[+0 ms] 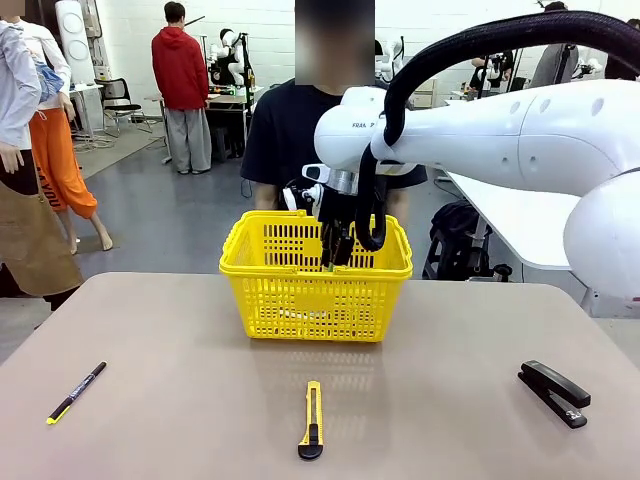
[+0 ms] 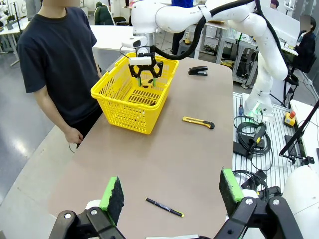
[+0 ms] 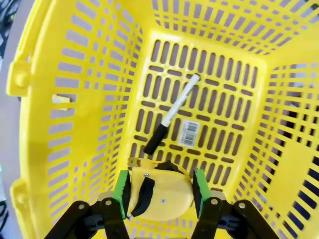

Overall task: Place the items the person wants into the basket.
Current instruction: Pick up the item the person points to and place it in the Market Basket.

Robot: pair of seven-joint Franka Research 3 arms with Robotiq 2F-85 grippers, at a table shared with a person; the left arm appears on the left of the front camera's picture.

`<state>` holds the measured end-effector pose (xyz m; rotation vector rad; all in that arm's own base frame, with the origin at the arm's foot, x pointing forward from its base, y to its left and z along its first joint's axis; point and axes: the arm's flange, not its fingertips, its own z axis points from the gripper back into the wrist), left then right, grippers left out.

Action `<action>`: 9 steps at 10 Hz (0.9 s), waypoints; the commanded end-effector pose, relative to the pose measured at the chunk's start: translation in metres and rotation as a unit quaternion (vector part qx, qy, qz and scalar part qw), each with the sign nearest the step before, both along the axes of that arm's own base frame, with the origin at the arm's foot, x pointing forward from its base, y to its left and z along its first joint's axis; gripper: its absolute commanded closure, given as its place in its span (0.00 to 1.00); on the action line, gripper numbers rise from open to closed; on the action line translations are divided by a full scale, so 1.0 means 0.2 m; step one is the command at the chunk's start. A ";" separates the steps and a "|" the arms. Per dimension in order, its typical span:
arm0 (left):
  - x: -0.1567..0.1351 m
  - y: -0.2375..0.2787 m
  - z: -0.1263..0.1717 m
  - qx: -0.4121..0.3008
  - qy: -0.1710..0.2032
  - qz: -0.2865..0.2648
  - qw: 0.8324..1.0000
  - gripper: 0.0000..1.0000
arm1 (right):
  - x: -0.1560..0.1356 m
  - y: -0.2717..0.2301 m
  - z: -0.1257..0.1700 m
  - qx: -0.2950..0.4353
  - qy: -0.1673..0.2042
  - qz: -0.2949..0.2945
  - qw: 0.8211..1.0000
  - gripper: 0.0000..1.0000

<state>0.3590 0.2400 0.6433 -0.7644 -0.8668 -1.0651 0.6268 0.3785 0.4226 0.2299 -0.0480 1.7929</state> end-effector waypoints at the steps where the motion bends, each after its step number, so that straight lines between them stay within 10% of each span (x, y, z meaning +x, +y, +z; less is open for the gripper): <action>1: -0.01 0.00 0.01 -0.004 -0.004 -0.001 1.000 0.00 | 0.09 0.07 0.00 -0.019 0.027 -0.003 0.999 0.38; 6: -0.01 0.00 0.01 -0.004 -0.004 -0.001 1.000 0.00 | 0.12 0.09 -0.12 -0.038 0.056 0.003 0.998 0.38; 9: -0.01 0.00 0.01 -0.004 -0.004 -0.001 1.000 0.00 | 0.10 0.09 -0.12 -0.036 0.054 0.007 0.998 0.07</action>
